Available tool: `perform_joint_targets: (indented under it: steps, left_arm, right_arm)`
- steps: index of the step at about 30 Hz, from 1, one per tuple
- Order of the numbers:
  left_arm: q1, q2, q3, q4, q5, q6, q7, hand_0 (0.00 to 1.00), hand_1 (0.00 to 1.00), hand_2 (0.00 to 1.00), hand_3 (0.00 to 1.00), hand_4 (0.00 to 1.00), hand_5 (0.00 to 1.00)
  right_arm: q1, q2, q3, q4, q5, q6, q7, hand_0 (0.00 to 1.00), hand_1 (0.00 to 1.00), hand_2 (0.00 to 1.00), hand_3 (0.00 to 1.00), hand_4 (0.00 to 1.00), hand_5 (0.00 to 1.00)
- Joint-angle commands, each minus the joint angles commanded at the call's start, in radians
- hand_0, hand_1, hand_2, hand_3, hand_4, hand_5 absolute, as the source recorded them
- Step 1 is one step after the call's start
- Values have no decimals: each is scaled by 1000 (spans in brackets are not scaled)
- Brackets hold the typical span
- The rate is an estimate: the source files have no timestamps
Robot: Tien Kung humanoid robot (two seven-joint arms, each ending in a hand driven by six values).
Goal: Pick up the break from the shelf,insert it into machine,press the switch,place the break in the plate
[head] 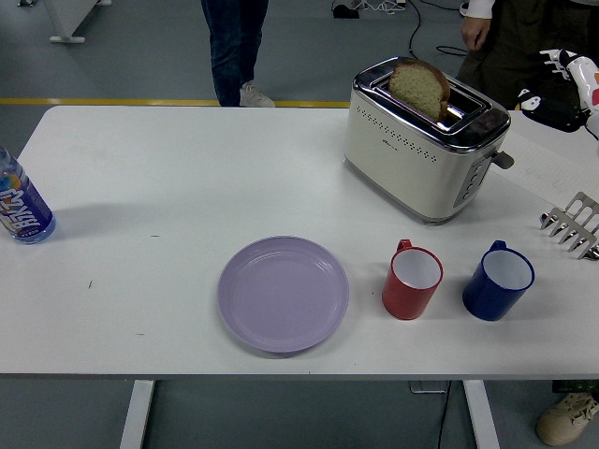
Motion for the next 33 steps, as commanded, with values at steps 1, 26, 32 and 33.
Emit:
perform_joint_targets:
  steps: [1, 26, 32, 33]
  left_arm:
    - [0, 0, 0, 0, 0, 0, 0, 632, 492, 477, 544, 337, 807]
    - [-2, 4, 7, 0, -3, 0, 0, 632, 491, 474, 547, 338, 806]
    - [-7, 5, 9, 0, -7, 1, -1, 632, 489, 471, 546, 341, 811]
    - [-8, 5, 10, 0, -9, 2, -1, 632, 489, 471, 546, 341, 811]
  right_arm:
    - [4, 2, -3, -1, 3, 2, -1, 858, 799, 806, 823, 636, 364]
    - [153, 95, -92, -117, 30, 42, -28, 879, 819, 827, 844, 668, 373]
    - [201, 113, -115, -165, 19, 55, -34, 882, 820, 826, 846, 680, 380]
    - [213, 117, -122, -175, 15, 62, -38, 882, 820, 826, 846, 680, 380]
